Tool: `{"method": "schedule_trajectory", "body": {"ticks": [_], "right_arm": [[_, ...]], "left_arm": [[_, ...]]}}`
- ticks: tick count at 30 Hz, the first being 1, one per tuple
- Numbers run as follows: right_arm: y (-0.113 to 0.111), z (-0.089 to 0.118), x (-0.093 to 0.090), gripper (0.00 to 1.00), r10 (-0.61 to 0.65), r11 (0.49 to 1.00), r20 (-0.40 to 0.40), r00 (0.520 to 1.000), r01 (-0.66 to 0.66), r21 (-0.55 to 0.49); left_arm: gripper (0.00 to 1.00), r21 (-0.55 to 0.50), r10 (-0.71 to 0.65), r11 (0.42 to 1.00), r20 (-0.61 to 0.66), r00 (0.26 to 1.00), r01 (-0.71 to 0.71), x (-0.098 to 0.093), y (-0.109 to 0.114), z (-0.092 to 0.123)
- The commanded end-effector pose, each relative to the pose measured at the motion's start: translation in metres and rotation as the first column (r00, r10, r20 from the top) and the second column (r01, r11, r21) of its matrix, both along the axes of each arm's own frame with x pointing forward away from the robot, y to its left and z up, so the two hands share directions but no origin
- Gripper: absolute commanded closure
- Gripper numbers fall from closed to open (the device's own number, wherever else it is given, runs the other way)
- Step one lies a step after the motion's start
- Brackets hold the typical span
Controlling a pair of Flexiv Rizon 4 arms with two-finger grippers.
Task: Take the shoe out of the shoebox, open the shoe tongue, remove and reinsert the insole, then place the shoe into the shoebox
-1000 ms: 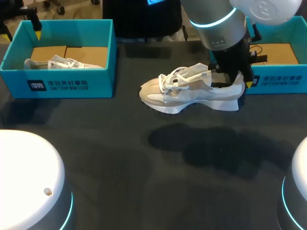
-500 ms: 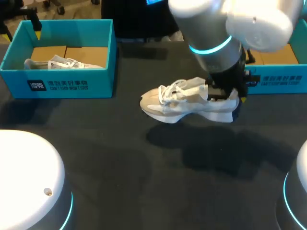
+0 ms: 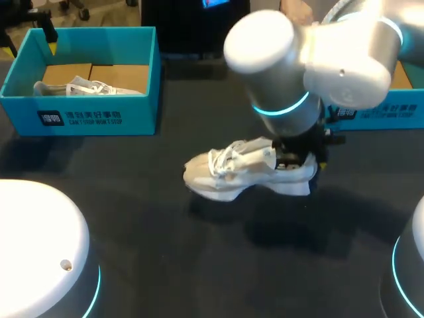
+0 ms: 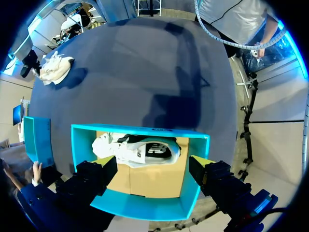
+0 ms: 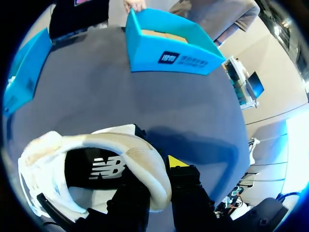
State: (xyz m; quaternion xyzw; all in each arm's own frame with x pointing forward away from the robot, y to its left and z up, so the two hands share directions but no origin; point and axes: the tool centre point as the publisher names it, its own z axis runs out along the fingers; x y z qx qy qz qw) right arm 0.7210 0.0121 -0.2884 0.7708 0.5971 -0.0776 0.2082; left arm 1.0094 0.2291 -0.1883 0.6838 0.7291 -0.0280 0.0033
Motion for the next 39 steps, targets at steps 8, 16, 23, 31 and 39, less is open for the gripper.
{"method": "schedule_trajectory", "body": {"ticks": [8,16,23,31,39], "right_arm": [[0.017,-0.050,0.004,1.00,-0.027,1.000,-0.011,1.000,0.027,0.006],[0.023,-0.072,0.004,1.00,-0.023,1.000,-0.027,0.999,0.023,0.014],[0.022,-0.089,0.003,1.00,-0.026,0.999,-0.037,0.999,0.027,0.031],[0.020,-0.078,0.004,0.00,0.027,0.998,-0.050,0.998,-0.024,0.054],[0.020,-0.048,-0.003,0.00,0.096,0.993,-0.036,0.995,-0.094,0.068]], "left_arm": [[0.00,0.002,0.000,1.000,0.002,1.000,0.000,-0.001,0.000,0.000],[0.00,0.002,0.000,1.000,0.002,1.000,0.000,-0.001,0.000,0.000],[0.00,0.002,0.000,1.000,0.002,1.000,0.000,-0.001,0.000,0.000],[0.00,0.002,0.000,1.000,0.002,1.000,0.000,-0.001,0.000,0.000],[0.00,0.002,0.000,1.000,0.002,1.000,0.000,-0.001,0.000,0.000]]}}
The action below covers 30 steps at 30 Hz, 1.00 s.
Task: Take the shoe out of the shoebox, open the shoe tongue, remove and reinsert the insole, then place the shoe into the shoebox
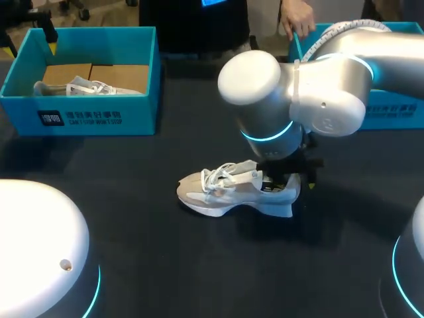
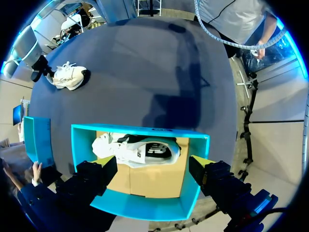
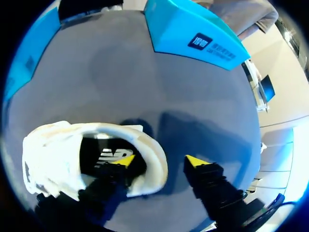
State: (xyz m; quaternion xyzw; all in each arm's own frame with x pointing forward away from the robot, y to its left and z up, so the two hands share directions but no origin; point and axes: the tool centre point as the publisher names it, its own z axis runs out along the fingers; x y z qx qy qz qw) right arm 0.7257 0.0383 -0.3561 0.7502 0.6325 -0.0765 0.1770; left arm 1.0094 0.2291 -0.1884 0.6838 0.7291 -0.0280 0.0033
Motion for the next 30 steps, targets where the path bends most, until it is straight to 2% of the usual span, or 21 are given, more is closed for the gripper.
{"method": "schedule_trajectory", "body": {"ticks": [1,4,8,10,12,14,15,16,17,18,19,21,22,23,25,26,30], "right_arm": [[-0.007,0.025,-0.008,0.00,0.038,0.999,0.014,0.999,-0.038,0.022],[-0.009,0.039,-0.009,0.00,0.138,0.990,0.005,0.990,-0.138,0.032],[-0.012,0.057,-0.004,0.00,0.323,0.946,-0.017,0.946,-0.322,0.035],[-0.013,0.065,-0.002,0.00,0.431,0.902,-0.022,0.902,-0.429,0.053],[-0.012,0.072,-0.003,0.00,0.553,0.832,-0.022,0.833,-0.551,0.069],[-0.012,0.076,-0.004,0.00,0.679,0.733,-0.042,0.733,-0.675,0.084],[-0.012,0.077,-0.005,0.00,0.756,0.654,-0.058,0.651,-0.751,0.097],[-0.012,0.078,-0.005,0.00,0.783,0.622,-0.068,0.618,-0.777,0.097],[-0.012,0.080,-0.004,0.00,0.843,0.538,-0.088,0.531,-0.836,0.106],[-0.012,0.081,-0.004,0.00,0.878,0.476,-0.108,0.466,-0.873,0.109],[-0.013,0.082,-0.004,0.00,0.890,0.450,-0.131,0.436,-0.887,0.104],[-0.010,0.089,-0.003,0.00,0.955,0.283,-0.140,0.263,-0.948,0.147],[-0.010,0.090,-0.002,0.00,0.962,0.250,-0.152,0.226,-0.956,0.157],[-0.010,0.092,-0.001,0.00,0.977,0.166,-0.164,0.135,-0.967,0.195],[-0.010,0.094,-0.001,0.00,0.979,0.055,-0.203,0.000,-0.961,0.270],[-0.010,0.095,-0.003,0.00,0.978,0.026,-0.206,-0.040,-0.952,0.306],[-0.010,0.095,-0.003,0.00,0.978,0.026,-0.206,-0.040,-0.952,0.306]], "left_arm": [[0.00,0.002,0.000,1.000,0.002,1.000,0.000,-0.001,0.000,0.000],[0.00,0.002,0.000,1.000,0.002,1.000,0.000,-0.001,0.000,0.000],[0.00,0.002,0.000,1.000,0.002,1.000,0.000,-0.001,0.000,0.000],[0.00,0.002,0.000,1.000,0.002,1.000,0.000,-0.001,0.000,0.000],[0.00,0.002,0.000,1.000,0.002,1.000,0.000,-0.001,0.000,0.000],[0.00,0.002,0.000,1.000,0.002,1.000,0.000,-0.001,0.000,0.000],[0.00,0.002,0.000,1.000,0.002,1.000,0.000,-0.001,0.000,0.000],[0.00,0.002,0.000,1.000,0.002,1.000,0.000,-0.001,0.000,0.000],[0.00,0.002,0.000,1.000,0.002,1.000,0.000,-0.001,0.000,0.000],[0.00,0.002,0.000,1.000,0.002,1.000,0.000,-0.001,0.000,0.000],[0.00,0.002,0.000,1.000,0.002,1.000,0.000,-0.001,0.000,0.000],[0.00,0.002,0.000,1.000,0.002,1.000,0.000,-0.001,0.000,0.000],[0.00,0.002,0.000,1.000,0.002,1.000,0.000,-0.001,0.000,0.000],[0.00,0.002,0.000,1.000,0.002,1.000,0.000,-0.001,0.000,0.000],[0.00,0.002,0.000,1.000,0.002,1.000,0.000,-0.001,0.000,0.000],[0.00,0.002,0.000,1.000,0.002,1.000,0.000,-0.001,0.000,0.000],[0.00,0.002,0.000,1.000,0.002,1.000,0.000,-0.001,0.000,0.000]]}}
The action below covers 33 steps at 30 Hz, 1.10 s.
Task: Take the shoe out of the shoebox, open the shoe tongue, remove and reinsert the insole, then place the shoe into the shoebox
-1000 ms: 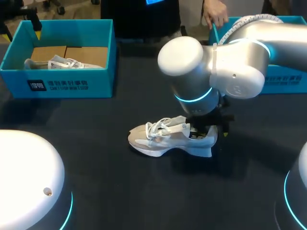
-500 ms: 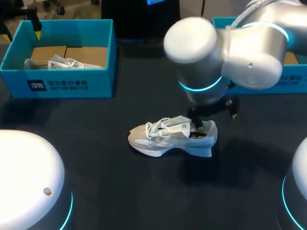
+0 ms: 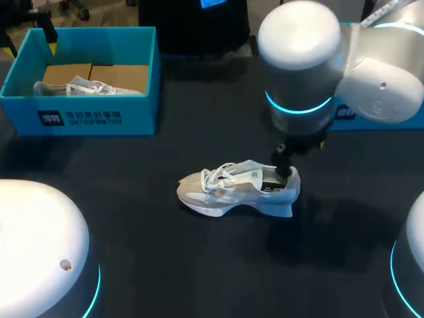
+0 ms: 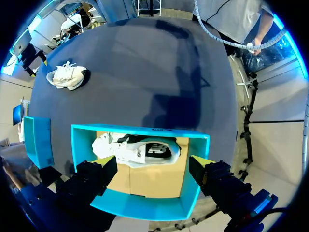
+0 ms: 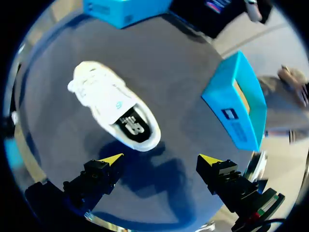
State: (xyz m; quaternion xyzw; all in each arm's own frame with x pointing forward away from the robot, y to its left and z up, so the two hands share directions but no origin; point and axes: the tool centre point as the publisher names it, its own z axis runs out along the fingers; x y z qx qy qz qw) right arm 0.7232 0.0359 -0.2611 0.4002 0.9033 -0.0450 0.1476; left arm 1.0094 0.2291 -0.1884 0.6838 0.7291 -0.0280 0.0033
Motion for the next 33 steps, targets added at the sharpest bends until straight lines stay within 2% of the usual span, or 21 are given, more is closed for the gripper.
{"method": "schedule_trajectory", "body": {"ticks": [1,15,17,18,20,24,29,33], "right_arm": [[-0.008,0.000,0.000,0.00,0.617,0.783,-0.248,0.747,-0.616,0.089],[-0.008,0.000,0.000,0.00,0.617,0.783,-0.248,0.747,-0.616,0.089],[-0.017,0.002,-0.003,0.00,0.655,0.754,-0.083,0.751,-0.642,0.141],[-0.021,0.003,-0.003,0.00,0.675,0.733,-0.054,0.736,-0.661,0.160],[-0.029,0.001,-0.001,0.00,0.711,0.693,-0.022,0.703,-0.694,0.197],[-0.044,-0.003,0.002,0.00,0.745,0.638,0.043,0.666,-0.730,0.244],[-0.062,-0.013,0.006,0.00,0.781,0.544,0.125,0.612,-0.764,0.346],[-0.076,-0.026,0.009,0.00,0.777,0.502,0.173,0.605,-0.762,0.410]], "left_arm": [[0.00,0.002,0.000,1.000,0.002,1.000,0.000,-0.001,0.000,0.000],[0.00,0.002,0.000,1.000,0.002,1.000,0.000,-0.001,0.000,0.000],[0.00,0.002,0.000,1.000,0.002,1.000,0.000,-0.001,0.000,0.000],[0.00,0.002,0.000,1.000,0.002,1.000,0.000,-0.001,0.000,0.000],[0.00,0.002,0.000,1.000,0.002,1.000,0.000,-0.001,0.000,0.000],[0.00,0.002,0.000,1.000,0.002,1.000,0.000,-0.001,0.000,0.000],[0.00,0.002,0.000,1.000,0.002,1.000,0.000,-0.001,0.000,0.000],[0.00,0.002,0.000,1.000,0.002,1.000,0.000,-0.001,0.000,0.000]]}}
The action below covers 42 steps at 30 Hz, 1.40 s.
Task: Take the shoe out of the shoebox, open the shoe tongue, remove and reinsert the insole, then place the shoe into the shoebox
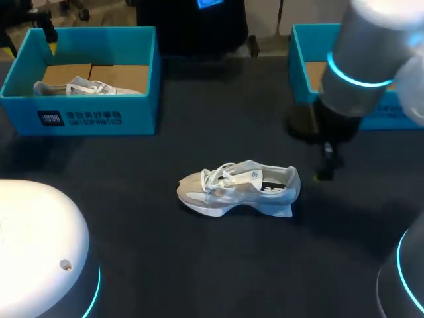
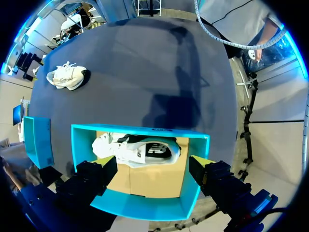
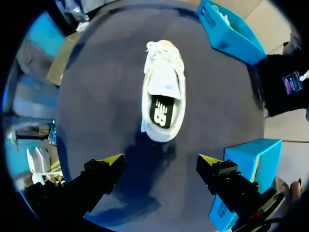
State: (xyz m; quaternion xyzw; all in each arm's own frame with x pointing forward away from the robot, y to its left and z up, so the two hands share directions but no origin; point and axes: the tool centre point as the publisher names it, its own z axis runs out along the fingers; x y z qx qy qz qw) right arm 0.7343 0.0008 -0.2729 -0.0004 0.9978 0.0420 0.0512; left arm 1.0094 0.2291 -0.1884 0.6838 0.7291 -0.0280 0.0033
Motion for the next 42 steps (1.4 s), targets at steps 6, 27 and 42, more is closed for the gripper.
{"method": "schedule_trajectory", "body": {"ticks": [6,27,42], "right_arm": [[-0.058,-0.033,0.001,0.00,0.045,0.872,0.002,0.999,-0.041,0.488],[-0.074,-0.098,0.014,0.00,0.025,0.636,0.024,0.999,-0.035,0.771],[-0.060,-0.119,0.010,0.00,-0.002,0.619,-0.007,1.000,0.006,0.785]], "left_arm": [[0.00,0.002,0.000,1.000,0.001,1.000,0.000,-0.001,0.000,0.000],[0.00,0.002,0.000,1.000,0.001,1.000,0.000,-0.001,0.000,0.000],[0.00,0.002,0.000,1.000,0.001,1.000,0.000,-0.001,0.000,0.000]]}}
